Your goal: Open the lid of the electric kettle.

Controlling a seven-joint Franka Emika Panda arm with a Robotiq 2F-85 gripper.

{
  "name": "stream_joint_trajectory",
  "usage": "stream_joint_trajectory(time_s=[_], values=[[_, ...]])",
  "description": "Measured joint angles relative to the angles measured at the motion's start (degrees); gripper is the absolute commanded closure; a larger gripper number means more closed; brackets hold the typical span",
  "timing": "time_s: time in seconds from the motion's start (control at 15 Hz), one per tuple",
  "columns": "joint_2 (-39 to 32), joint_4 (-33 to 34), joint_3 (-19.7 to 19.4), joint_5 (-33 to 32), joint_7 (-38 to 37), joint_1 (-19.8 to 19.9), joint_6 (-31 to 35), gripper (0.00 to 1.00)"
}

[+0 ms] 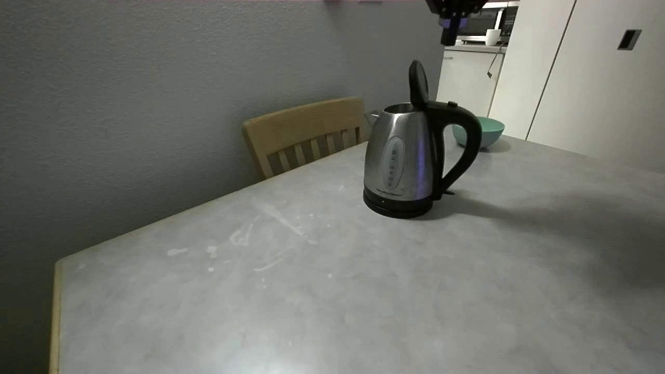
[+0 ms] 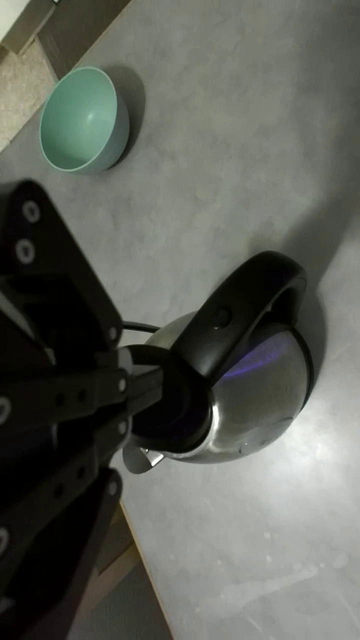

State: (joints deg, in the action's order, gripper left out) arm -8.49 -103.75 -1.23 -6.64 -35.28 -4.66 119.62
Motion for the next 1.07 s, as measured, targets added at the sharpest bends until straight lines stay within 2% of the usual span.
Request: stream_joint_trajectory(time_s=[0.13,0.2,0.33,0.87,1.0,1.07], values=[[0.69,-0.18,0.10,0.00,0.00,0.00,0.15,0.96],[0.83,-0.20,0.13,0.00,0.00,0.00,0.20,0.73],[0.87,-0.21,0.16,0.00,-0.03,0.00,0.33,0.69],[0.88,-0.30,0.35,0.25,-1.38,0.00,0.49,0.12],[0.88,-0.31,0.41,0.48,-2.59,0.00,0.60,0.01],[0.88,-0.32,0.46,0.61,-3.17,0.00,0.73,0.00]])
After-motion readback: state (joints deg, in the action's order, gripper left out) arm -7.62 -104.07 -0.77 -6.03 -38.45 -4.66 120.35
